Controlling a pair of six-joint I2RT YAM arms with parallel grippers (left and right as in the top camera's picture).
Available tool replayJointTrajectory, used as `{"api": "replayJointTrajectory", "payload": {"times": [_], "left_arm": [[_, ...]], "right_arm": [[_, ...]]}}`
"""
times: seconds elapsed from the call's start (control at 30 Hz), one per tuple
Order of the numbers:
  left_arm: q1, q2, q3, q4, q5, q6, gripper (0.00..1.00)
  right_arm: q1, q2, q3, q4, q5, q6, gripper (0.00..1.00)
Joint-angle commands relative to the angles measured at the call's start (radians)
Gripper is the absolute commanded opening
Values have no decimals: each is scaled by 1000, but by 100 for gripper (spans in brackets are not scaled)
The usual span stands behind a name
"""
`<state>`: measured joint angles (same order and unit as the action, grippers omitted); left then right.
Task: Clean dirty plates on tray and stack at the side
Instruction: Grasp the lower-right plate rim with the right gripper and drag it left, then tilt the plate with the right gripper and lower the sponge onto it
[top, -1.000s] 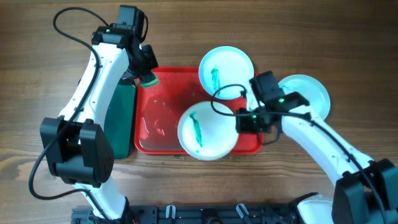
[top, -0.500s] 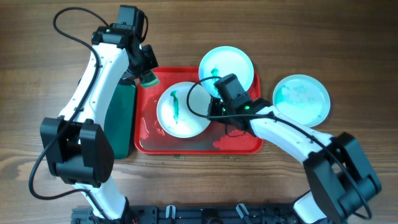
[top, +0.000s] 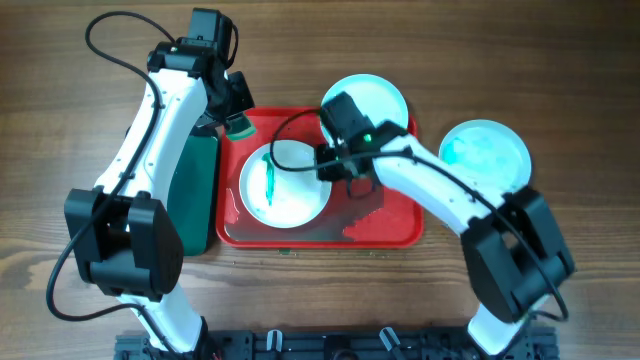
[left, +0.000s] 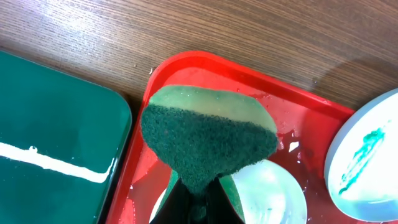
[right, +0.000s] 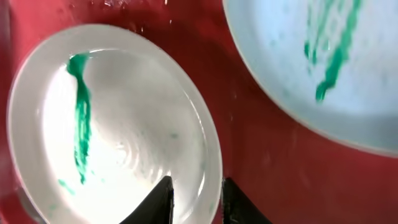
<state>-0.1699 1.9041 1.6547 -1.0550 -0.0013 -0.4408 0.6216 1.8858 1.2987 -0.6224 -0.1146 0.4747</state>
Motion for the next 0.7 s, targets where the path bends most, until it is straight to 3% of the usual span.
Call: {"api": "replayJointTrajectory", "payload": {"times": [0.0, 0.2, 0.33, 0.67], "left_arm": [[-3, 4, 11, 0, 13, -13, 4], [-3, 4, 11, 0, 13, -13, 4], [-3, 4, 5, -8, 40, -13, 4], [-3, 8, -138, 13, 60, -13, 4]], "right_arm": [[-4, 114, 72, -50, -21, -163, 27], [-5, 155, 69, -26, -67, -154, 25], [-5, 155, 67, -22, -67, -75, 4], [-21, 197, 21, 42, -149, 105, 4]]}}
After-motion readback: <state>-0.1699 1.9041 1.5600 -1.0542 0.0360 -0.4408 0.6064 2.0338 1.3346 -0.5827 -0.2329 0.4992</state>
